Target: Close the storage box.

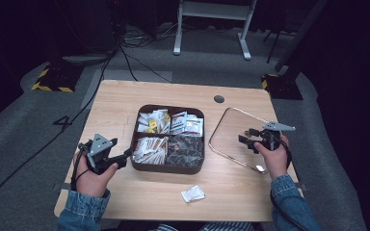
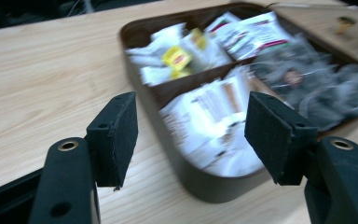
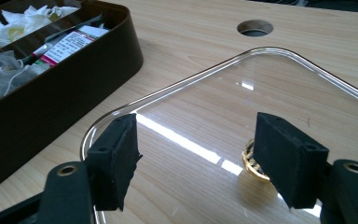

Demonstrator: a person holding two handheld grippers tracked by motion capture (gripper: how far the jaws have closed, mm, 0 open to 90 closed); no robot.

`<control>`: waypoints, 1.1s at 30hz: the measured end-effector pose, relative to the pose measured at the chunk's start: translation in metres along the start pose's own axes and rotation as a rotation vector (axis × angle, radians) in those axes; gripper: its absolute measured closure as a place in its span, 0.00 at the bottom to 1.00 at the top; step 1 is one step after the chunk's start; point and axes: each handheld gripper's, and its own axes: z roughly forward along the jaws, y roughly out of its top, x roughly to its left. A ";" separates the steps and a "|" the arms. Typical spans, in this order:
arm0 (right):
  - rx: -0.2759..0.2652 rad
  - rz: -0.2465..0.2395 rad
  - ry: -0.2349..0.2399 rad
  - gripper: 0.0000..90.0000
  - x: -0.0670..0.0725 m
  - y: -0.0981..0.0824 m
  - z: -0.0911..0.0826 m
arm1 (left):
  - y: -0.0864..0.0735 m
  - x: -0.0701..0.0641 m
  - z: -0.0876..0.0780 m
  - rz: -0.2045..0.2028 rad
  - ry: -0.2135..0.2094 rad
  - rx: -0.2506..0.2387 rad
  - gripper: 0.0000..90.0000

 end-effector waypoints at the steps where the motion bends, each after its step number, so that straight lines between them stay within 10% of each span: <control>1: -0.001 0.002 -0.013 0.35 -0.001 -0.001 -0.001 | -0.001 0.004 0.001 -0.007 0.009 -0.001 0.39; 12: 0.043 0.007 -0.091 0.31 -0.010 -0.005 -0.003 | -0.022 0.039 0.018 -0.101 0.068 0.118 0.36; 33: 0.125 -0.024 -0.124 0.38 -0.018 -0.008 0.020 | -0.053 0.053 0.045 -0.100 0.050 0.303 0.28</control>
